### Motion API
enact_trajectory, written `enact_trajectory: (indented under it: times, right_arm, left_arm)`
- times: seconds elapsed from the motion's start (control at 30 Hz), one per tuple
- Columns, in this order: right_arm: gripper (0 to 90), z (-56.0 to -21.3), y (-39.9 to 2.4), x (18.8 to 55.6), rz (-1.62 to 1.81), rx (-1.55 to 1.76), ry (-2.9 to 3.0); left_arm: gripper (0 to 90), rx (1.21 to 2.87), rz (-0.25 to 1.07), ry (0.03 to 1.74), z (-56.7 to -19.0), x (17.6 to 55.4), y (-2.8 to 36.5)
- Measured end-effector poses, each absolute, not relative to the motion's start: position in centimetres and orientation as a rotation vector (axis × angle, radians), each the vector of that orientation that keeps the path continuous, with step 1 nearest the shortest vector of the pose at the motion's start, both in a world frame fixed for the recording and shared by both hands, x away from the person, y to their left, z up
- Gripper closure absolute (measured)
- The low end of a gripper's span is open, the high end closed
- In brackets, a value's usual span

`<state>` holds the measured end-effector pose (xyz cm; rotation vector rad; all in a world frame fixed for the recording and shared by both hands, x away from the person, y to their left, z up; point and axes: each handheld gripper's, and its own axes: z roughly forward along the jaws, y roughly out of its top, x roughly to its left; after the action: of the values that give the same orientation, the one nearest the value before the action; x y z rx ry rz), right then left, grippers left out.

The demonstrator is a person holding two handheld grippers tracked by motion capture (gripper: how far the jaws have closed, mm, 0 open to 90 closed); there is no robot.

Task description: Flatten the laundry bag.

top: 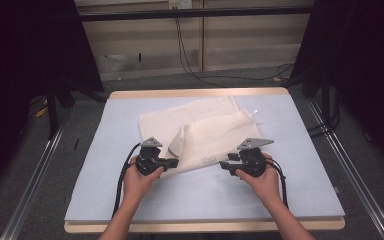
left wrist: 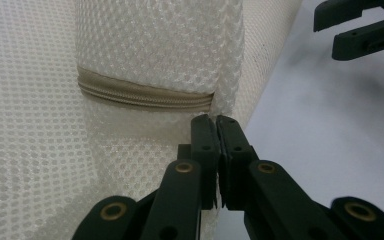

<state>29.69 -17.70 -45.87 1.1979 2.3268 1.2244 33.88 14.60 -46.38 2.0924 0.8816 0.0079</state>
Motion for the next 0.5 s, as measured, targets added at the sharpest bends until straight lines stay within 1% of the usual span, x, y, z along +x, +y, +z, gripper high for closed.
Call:
enact_trajectory:
  times: [0.03, 0.1, 0.27, 0.37, 0.47, 0.5]
  right_arm:
    - [49.9, -45.7, -17.5, 29.7, 1.235, 1.192, 2.326]
    - [41.7, -45.3, -16.9, 29.7, 1.245, 1.206, 2.322]
    - [38.0, -44.3, -15.2, 30.0, 1.275, 1.174, 2.330]
    - [32.9, -43.7, -13.3, 30.4, 1.285, 1.155, 2.337]
    - [32.8, -43.5, -12.3, 30.6, 1.298, 1.145, 2.341]
    - [35.3, -43.5, -11.5, 30.9, 1.284, 1.161, 2.341]
  left_arm:
    - [87.3, 2.100, 0.011, 0.879, -46.4, 33.8, 14.5]
    - [87.3, 2.115, 0.013, 0.868, -46.5, 33.7, 14.3]
    - [87.3, 2.152, 0.014, 0.844, -46.5, 33.2, 13.9]
    - [87.3, 2.165, 0.025, 0.831, -46.6, 33.0, 13.8]
    - [87.3, 2.158, 0.016, 0.828, -46.7, 33.0, 13.8]
    - [87.3, 2.166, 0.012, 0.829, -46.8, 33.0, 13.8]
